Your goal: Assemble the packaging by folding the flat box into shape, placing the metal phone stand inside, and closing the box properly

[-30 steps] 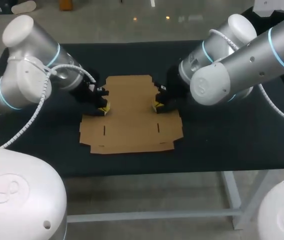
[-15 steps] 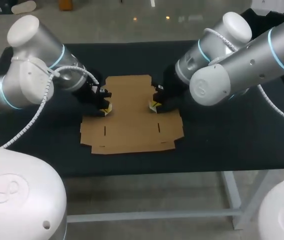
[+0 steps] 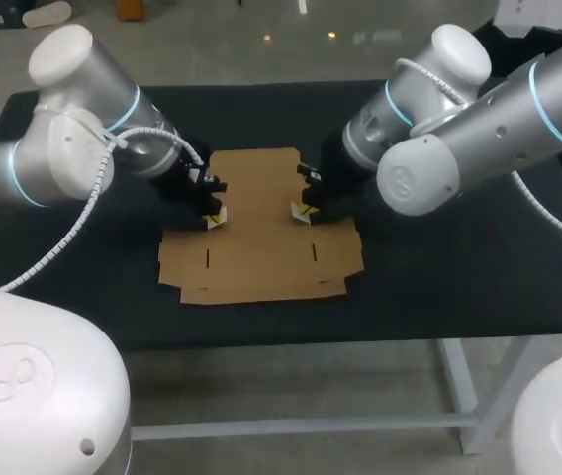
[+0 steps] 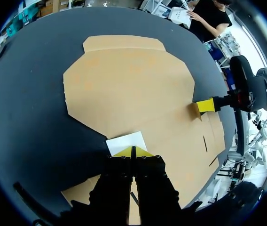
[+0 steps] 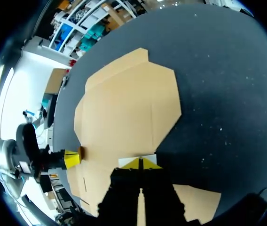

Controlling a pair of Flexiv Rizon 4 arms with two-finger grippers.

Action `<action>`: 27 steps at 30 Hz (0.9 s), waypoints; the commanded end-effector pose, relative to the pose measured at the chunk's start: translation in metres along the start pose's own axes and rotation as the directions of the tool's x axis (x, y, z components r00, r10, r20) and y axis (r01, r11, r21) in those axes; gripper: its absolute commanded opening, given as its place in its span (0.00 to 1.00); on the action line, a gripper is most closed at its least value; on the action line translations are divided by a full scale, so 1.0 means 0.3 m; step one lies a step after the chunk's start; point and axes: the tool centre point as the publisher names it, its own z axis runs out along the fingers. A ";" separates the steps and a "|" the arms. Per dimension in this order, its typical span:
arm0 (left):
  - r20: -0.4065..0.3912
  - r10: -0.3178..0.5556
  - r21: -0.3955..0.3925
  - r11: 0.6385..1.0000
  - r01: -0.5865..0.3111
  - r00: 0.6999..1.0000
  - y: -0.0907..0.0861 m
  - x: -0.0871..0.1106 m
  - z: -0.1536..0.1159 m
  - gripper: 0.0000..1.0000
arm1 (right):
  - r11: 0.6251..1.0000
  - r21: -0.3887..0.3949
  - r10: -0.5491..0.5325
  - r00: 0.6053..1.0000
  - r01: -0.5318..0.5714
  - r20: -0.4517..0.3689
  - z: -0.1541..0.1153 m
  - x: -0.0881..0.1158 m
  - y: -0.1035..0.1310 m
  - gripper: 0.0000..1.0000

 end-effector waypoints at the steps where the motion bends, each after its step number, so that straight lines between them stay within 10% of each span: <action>1: 0.014 -0.002 -0.007 1.000 0.002 1.000 -0.015 0.007 0.013 0.00 | 1.000 0.010 -0.001 1.000 0.001 0.007 0.015 0.008 0.006 0.00; 27: 0.064 -0.049 -0.039 0.998 0.052 0.997 -0.041 -0.008 0.079 0.00 | 0.998 0.062 0.015 0.991 -0.024 0.129 0.085 0.011 -0.007 0.00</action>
